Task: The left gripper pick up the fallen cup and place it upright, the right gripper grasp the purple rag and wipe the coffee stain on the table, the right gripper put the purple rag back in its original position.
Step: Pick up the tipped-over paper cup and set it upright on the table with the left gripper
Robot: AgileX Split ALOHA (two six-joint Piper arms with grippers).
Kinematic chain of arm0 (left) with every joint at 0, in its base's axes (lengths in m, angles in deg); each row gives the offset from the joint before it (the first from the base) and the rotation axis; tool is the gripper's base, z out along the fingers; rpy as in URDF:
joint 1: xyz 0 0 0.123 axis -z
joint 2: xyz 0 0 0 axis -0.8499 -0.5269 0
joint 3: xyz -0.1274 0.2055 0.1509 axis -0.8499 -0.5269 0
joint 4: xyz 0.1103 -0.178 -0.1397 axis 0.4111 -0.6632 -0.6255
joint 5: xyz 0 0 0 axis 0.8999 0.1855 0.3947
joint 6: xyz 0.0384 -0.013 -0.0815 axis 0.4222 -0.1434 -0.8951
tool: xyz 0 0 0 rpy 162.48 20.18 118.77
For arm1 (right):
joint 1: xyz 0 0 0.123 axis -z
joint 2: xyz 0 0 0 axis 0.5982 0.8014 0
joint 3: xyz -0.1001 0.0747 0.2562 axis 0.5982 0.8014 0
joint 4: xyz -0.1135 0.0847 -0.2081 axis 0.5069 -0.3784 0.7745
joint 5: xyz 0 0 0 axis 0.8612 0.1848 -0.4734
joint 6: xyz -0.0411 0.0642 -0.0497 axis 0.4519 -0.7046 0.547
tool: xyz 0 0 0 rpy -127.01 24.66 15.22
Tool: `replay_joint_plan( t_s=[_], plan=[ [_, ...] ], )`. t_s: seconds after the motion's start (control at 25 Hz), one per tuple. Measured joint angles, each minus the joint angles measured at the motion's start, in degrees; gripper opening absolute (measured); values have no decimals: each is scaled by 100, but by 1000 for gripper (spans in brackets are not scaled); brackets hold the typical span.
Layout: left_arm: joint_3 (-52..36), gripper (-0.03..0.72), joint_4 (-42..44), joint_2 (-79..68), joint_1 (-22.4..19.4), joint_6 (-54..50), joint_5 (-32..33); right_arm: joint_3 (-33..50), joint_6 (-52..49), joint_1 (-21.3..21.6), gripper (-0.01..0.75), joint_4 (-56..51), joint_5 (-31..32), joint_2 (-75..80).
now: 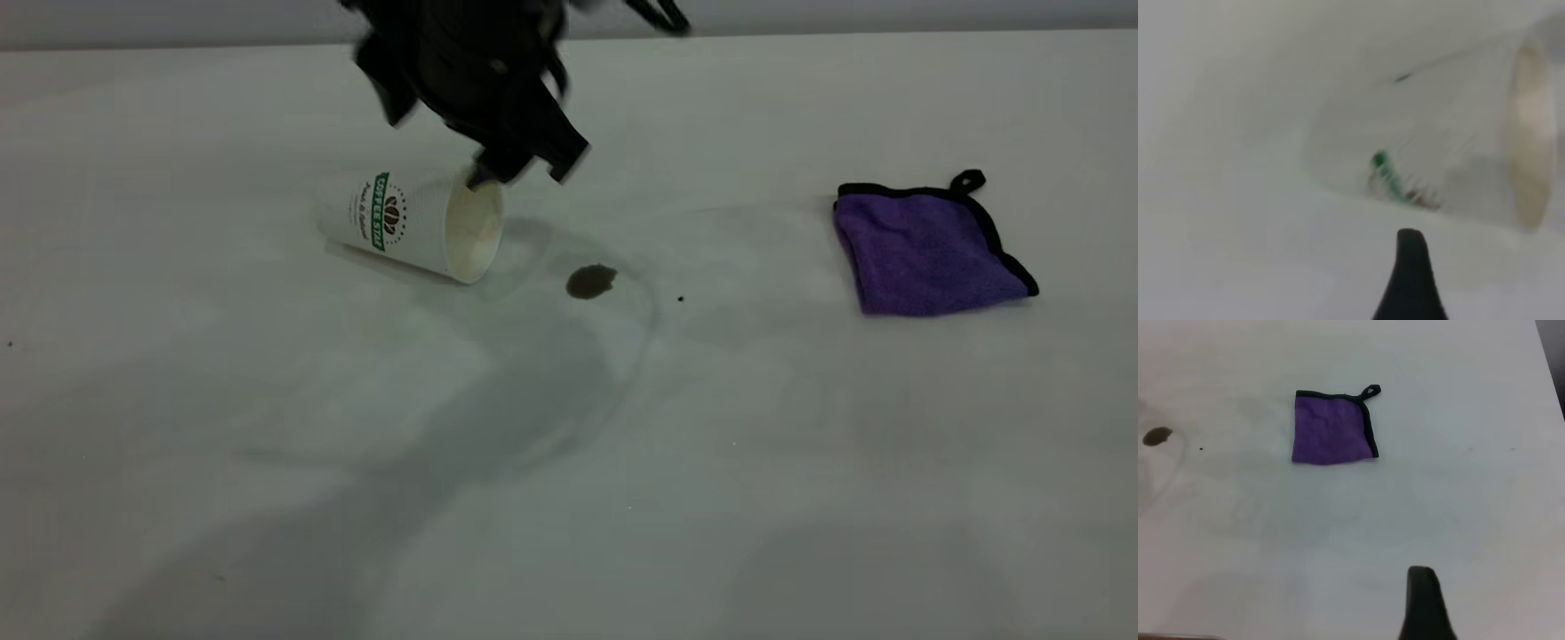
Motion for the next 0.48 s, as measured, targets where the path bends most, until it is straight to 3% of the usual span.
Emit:
replay_joint_plan(
  t_s=[0.48],
  plan=[
    [723, 643, 896, -1176, -53, -370, 271, 0, 0, 0, 545, 0, 0, 0]
  ],
)
